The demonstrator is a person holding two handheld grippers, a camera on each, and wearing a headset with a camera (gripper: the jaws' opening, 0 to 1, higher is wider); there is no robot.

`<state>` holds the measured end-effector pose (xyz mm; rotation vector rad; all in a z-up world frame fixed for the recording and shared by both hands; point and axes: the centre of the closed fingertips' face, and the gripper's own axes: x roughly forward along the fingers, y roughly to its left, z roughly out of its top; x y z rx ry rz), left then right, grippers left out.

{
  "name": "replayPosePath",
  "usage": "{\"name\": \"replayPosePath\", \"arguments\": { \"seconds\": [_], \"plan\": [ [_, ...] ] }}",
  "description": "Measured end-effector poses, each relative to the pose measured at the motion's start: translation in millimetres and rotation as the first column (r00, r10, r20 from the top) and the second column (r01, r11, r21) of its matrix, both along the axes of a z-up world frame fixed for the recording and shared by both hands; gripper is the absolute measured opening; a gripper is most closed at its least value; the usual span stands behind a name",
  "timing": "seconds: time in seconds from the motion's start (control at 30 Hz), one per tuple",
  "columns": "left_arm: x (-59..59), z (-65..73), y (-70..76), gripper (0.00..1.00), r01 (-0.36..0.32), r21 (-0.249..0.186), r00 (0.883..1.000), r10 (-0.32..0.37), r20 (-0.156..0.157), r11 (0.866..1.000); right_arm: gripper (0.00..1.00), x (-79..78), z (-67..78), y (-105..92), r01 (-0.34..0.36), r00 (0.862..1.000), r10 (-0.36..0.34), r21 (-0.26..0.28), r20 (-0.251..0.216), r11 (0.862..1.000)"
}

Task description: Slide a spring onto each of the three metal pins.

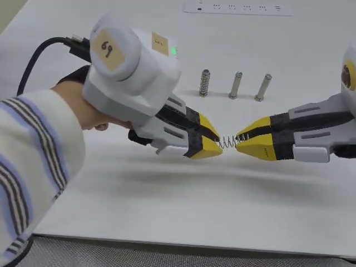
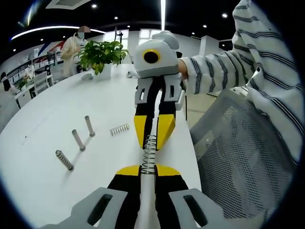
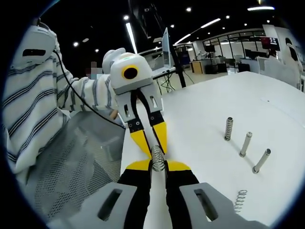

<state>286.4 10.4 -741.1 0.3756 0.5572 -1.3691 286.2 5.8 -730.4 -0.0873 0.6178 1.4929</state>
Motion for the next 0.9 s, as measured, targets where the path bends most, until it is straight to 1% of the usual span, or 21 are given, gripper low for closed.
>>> {"name": "replayPosePath", "arguments": {
  "seconds": [0.03, 0.1, 0.17, 0.27, 0.37, 0.43, 0.47, 0.53, 0.57, 0.67, 0.7, 0.77, 0.8, 0.83, 0.87, 0.9],
  "plan": [
    [-1.2, -0.4, -0.8, 0.01, 0.001, -0.001, 1.000, -0.001, 0.003, 1.000, 0.08, -1.4, -0.2, -1.0, -0.001, 1.000, 0.001, -0.008, -0.006, 1.000],
    [-1.2, -0.9, -2.2, 0.01, -0.005, -0.012, 1.000, 0.005, 0.010, 1.000, 0.08, -2.3, -1.0, -3.8, 0.012, 0.999, -0.013, -0.027, -0.048, 1.000],
    [-0.9, -1.3, -3.9, 0.01, -0.015, -0.022, 1.000, 0.015, 0.013, 1.000, 0.08, -1.7, -1.2, -5.2, 0.007, 0.999, -0.009, -0.035, -0.041, 0.999],
    [-2.1, -2.4, -5.8, 0.01, -0.019, -0.029, 1.000, 0.019, 0.010, 0.999, 0.08, -2.2, -1.4, -6.7, -0.004, 0.999, 0.001, -0.056, -0.051, 0.998],
    [-2.6, -3.2, -7.0, 0.01, -0.023, -0.034, 1.000, 0.024, 0.014, 0.999, 0.08, -3.1, -0.8, -6.8, -0.020, 0.999, 0.017, -0.085, -0.039, 0.996],
    [-2.8, -2.2, -8.9, 0.01, -0.030, -0.044, 0.999, 0.031, 0.017, 0.999, 0.08, -2.9, 0.6, -7.1, -0.029, 0.999, 0.027, -0.103, -0.025, 0.994],
    [-1.3, -1.2, -9.4, 0.01, -0.042, -0.057, 0.999, 0.043, 0.023, 0.998, 0.07, -1.9, 1.5, -8.0, -0.033, 0.999, 0.032, -0.117, -0.008, 0.993],
    [-0.9, 0.5, -10.9, 0.01, -0.060, -0.080, 0.998, 0.061, 0.015, 0.995, 0.07, -2.4, 3.4, -8.9, -0.043, 0.999, 0.046, -0.140, 0.021, 0.989],
    [-1.2, 1.7, -11.6, 0.01, -0.063, -0.091, 0.998, 0.064, 0.017, 0.994, 0.07, -3.0, 5.5, -9.2, -0.059, 0.996, 0.067, -0.156, 0.050, 0.986],
    [-2.7, 3.7, -13.3, 0.01, -0.061, -0.111, 0.998, 0.064, 0.016, 0.992, 0.07, -5.6, 9.4, -9.2, -0.080, 0.992, 0.095, -0.185, 0.079, 0.979],
    [-3.4, 4.7, -14.6, 0.01, -0.061, -0.120, 0.998, 0.063, 0.011, 0.991, 0.07, -6.0, 11.4, -9.3, -0.094, 0.989, 0.115, -0.201, 0.097, 0.975],
    [-3.3, 5.9, -16.2, 0.01, -0.064, -0.132, 0.998, 0.066, 0.009, 0.989, 0.07, -5.1, 13.3, -10.0, -0.099, 0.985, 0.130, -0.237, 0.118, 0.966],
    [-3.1, 6.3, -16.8, 0.01, -0.064, -0.135, 0.998, 0.066, 0.012, 0.989, 0.07, -5.1, 13.9, -10.2, -0.101, 0.983, 0.136, -0.252, 0.126, 0.963],
    [-3.4, 7.2, -18.1, 0.01, -0.059, -0.140, 0.998, 0.062, 0.018, 0.988, 0.07, -5.9, 15.7, -10.8, -0.105, 0.980, 0.147, -0.278, 0.137, 0.955],
    [-3.3, 7.9, -19.2, 0.01, -0.055, -0.143, 0.998, 0.059, 0.026, 0.988, 0.07, -6.8, 17.9, -10.7, -0.107, 0.978, 0.154, -0.292, 0.143, 0.950],
    [-3.7, 9.2, -20.6, 0.01, -0.053, -0.152, 0.998, 0.058, 0.026, 0.987, 0.07, -7.4, 19.8, -10.7, -0.112, 0.975, 0.164, -0.306, 0.151, 0.946]
  ]
}}
